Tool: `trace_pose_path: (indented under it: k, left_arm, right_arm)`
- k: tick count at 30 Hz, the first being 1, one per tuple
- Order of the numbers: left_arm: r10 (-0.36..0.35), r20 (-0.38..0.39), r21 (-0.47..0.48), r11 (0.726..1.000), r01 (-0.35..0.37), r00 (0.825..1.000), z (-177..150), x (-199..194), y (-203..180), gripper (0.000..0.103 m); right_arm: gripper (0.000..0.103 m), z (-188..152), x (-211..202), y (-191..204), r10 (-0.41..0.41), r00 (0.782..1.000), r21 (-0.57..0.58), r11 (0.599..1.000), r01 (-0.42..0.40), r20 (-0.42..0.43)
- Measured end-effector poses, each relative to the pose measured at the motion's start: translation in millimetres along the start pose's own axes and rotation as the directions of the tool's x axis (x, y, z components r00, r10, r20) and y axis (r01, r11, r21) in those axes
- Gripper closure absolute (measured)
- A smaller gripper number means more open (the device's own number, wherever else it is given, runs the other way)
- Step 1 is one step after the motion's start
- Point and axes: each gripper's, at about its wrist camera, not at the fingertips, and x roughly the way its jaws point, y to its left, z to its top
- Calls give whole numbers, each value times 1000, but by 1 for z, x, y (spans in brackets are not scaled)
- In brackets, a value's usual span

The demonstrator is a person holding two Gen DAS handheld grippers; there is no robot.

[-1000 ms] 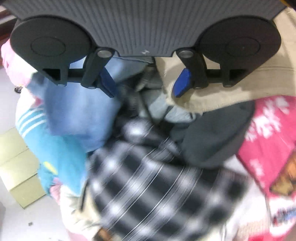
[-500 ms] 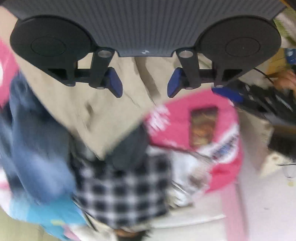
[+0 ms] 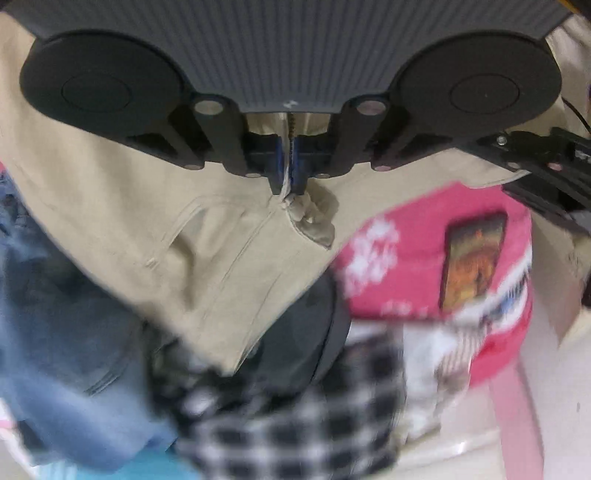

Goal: Fold clothes

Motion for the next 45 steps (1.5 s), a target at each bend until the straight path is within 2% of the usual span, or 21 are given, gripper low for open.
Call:
trace_pose_path:
  k: [3,5,7,8,10,11,12,13,17,21,24,28,30,34,39,42,45]
  left_arm:
    - [-79,120,111,992,65,990,4,-15,-10,97]
    - [-68,125,128,990,51,990,6,-13,-8,96]
    - [-31,59,76,997,27,998,6,1,9,95]
    - [-28,17,37,999,28,999,4,8,21,94]
    - [-24,-24,-35,999,23,999,0,15,38,88]
    - [-22,-35,-64,998,20,999,-3,16,44,81]
    - [-21,-43,-89,996,17,999,-5,16,50,73]
    - [-19,-43,-101,995,14,999,-6,15,52,71]
    - [-17,-38,-104,994,13,999,-9,5,58,70]
    - [-16,-50,-102,995,10,999,-12,-5,57,71]
    - [12,-55,-95,995,-17,998,-17,-16,56,73]
    - [57,-57,-85,994,-61,997,-19,-21,56,76]
    - [75,-62,-82,993,-80,995,-19,-21,54,79]
    - [111,-50,-38,993,-113,993,-20,-30,44,79]
    - [155,-7,15,988,-154,988,-20,-44,28,76]
    - [184,15,35,982,-184,983,-17,-46,18,76]
    - [212,38,55,975,-214,976,-15,-49,8,76]
  right_arm:
    - [100,8,-45,-4,-3,985,39,999,-4,170]
    - [100,10,-59,6,-24,972,-14,1000,28,234]
    - [100,12,-73,17,-41,954,-67,996,64,296]
    - [100,10,-65,23,-23,957,-96,994,53,290]
    - [100,-1,-33,30,-2,984,-124,992,25,179]
    - [99,-6,-17,33,7,993,-136,991,9,121]
    - [99,-12,0,36,16,998,-148,989,-7,63]
    - [98,-16,17,36,21,1000,-144,989,-22,-7]
    - [92,-16,22,35,24,999,-131,991,-28,-32]
    - [90,-5,-11,31,44,998,-92,995,-39,51]
    - [90,-5,-32,27,117,989,-31,993,-114,92]
    - [91,-9,-8,37,160,987,-13,987,-160,-3]
    - [92,-15,27,37,141,987,-1,990,-141,-80]
    - [89,-10,38,40,70,996,-6,998,-70,-50]
    - [88,-12,-20,26,35,996,64,997,-41,81]
    - [87,-32,-67,0,-16,987,176,984,-13,158]
    - [81,-70,-127,-36,-171,963,342,935,92,208]
